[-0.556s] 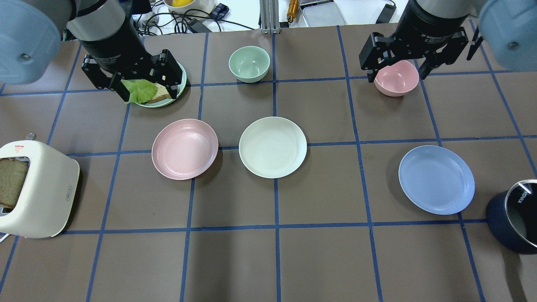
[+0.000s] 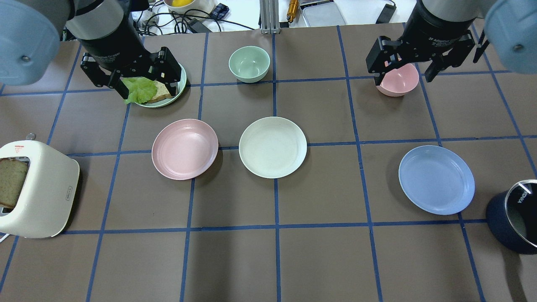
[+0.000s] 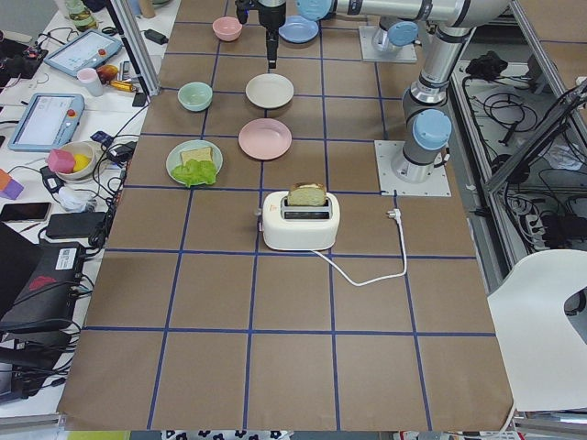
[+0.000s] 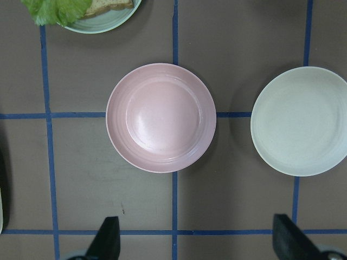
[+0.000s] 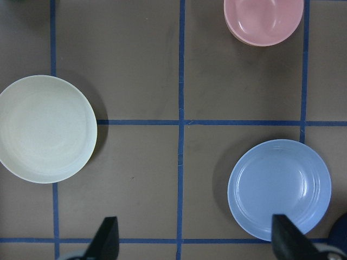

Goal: Stack three plates with pink and blue
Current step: 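Move the right gripper from the pink bowl toward the light blue plate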

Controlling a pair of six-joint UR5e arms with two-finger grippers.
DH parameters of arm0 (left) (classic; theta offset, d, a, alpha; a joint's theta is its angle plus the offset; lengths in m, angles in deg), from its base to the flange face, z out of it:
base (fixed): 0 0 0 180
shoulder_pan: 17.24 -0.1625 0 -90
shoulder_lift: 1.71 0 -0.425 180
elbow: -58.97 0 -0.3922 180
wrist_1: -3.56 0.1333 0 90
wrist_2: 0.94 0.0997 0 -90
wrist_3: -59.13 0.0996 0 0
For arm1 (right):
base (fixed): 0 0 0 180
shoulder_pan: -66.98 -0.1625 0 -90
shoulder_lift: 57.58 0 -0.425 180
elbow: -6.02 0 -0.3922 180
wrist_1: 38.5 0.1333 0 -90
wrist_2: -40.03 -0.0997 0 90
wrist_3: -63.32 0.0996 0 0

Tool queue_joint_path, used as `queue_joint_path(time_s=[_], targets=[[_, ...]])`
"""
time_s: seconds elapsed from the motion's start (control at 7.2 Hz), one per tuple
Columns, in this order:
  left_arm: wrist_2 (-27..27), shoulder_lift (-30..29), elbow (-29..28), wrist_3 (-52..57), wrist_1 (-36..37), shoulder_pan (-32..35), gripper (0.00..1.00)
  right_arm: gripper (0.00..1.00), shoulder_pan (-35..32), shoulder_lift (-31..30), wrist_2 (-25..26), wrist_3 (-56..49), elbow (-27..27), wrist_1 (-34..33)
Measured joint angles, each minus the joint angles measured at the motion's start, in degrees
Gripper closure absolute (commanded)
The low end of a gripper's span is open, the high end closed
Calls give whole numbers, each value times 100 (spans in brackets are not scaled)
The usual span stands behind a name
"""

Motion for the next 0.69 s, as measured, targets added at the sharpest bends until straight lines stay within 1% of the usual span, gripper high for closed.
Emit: queue_joint_path(time_s=[0.14,0.42,0.56,0.69], targets=[[2,4,3,12,0,-1,0,0,300,85,-26,-332,-286,-135],[-5,0,7,12,0,-5,0,0,1290,247,-24,-1505,-1042,-726],[-4,6,9,10,0,-5,0,0,1840,330,-29,-2131,-1435,-1148],[-3,6,11,4,0,-4,0,0,2317,504,-21,-2719,-1785,-1713]])
